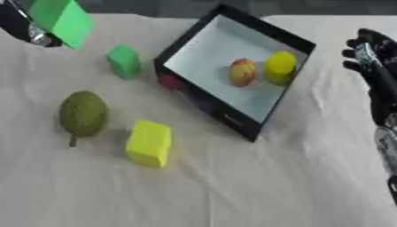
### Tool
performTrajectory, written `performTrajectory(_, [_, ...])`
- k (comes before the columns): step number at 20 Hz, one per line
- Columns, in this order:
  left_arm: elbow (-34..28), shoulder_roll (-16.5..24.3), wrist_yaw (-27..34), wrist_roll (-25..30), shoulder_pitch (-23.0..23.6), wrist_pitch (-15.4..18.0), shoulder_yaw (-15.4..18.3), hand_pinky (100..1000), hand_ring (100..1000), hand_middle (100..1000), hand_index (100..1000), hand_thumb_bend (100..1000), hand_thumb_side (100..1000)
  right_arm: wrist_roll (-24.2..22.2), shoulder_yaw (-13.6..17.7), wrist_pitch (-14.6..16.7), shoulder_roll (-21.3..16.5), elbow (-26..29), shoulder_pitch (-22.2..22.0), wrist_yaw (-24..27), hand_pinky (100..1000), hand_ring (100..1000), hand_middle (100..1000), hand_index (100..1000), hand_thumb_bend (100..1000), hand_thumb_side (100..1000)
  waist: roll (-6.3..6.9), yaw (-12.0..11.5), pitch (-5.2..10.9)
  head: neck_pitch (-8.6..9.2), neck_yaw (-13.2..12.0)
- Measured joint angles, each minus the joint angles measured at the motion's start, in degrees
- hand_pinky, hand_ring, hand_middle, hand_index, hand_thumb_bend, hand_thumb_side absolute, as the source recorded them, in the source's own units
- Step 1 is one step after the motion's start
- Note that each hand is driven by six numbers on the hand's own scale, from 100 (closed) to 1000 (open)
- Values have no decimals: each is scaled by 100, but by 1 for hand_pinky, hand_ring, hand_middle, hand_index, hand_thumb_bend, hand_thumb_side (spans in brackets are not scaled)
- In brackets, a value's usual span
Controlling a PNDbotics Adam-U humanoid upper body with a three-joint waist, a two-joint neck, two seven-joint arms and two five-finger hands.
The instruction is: Pick up objects on the table and place them in the box.
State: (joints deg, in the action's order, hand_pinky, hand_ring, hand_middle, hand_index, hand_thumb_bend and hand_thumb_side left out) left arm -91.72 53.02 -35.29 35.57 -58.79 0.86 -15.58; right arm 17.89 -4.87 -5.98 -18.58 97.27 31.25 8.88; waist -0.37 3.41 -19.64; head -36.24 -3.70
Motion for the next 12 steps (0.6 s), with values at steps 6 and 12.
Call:
performTrajectory(6, [-359,-576,447,399,-670,-280,-513,600,663,537,584,421,100,88,27,50,1,1,10,35,800,783,730,838,100,515,33,25,30,-1,29])
performTrajectory(12, [103,-1331,374,486,-1127,-414,-886,592,660,539,591,407,100,109,29,69,16,3,66,58,799,781,728,838,100,520,57,106,54,-26,27])
